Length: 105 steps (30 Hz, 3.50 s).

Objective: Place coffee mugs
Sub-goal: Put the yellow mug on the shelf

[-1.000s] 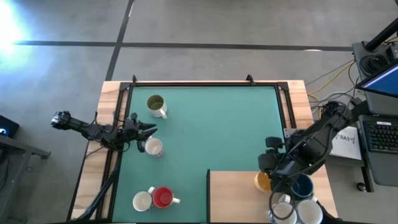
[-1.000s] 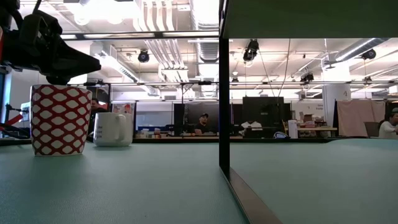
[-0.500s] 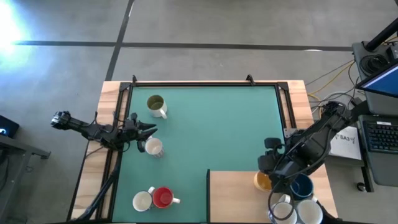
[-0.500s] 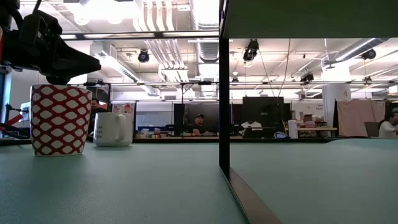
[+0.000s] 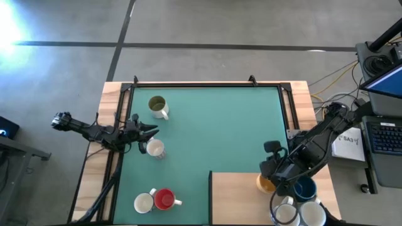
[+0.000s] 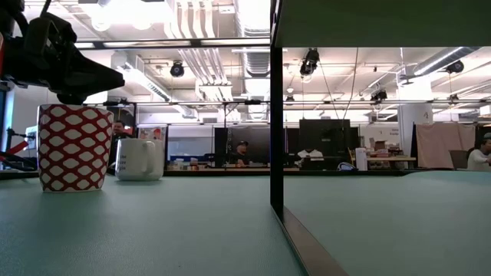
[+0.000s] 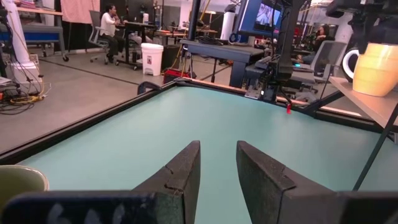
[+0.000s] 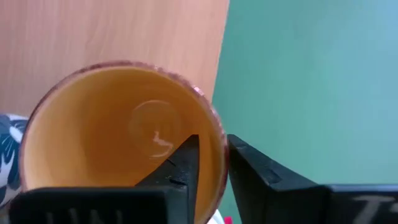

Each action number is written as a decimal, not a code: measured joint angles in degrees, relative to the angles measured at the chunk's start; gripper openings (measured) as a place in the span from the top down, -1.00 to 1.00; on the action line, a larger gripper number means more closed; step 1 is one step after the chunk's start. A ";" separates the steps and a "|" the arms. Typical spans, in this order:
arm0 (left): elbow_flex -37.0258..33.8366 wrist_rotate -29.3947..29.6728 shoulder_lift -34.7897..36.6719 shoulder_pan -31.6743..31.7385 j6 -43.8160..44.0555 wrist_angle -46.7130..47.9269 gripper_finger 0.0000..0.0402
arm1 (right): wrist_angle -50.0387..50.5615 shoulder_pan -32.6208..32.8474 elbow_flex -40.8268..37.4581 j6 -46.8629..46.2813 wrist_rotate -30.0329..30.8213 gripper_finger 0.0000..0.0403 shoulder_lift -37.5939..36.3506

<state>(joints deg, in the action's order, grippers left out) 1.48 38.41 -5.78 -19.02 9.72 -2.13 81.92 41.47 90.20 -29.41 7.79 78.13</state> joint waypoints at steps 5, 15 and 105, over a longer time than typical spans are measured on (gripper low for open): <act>0.00 0.00 0.00 -0.01 0.00 0.01 0.57 | -0.02 0.00 -0.01 2.31 -2.28 0.84 -0.02; 0.00 -0.01 0.00 0.01 0.00 0.01 0.57 | 0.79 0.26 -0.01 7.42 -6.01 0.92 -0.47; 0.00 0.00 0.00 0.01 0.00 0.01 0.57 | 3.18 2.01 1.89 3.88 -8.08 0.91 0.04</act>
<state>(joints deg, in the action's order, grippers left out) 1.48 38.41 -5.78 -19.01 9.72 -2.11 85.10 43.48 92.09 -25.54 -0.29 78.17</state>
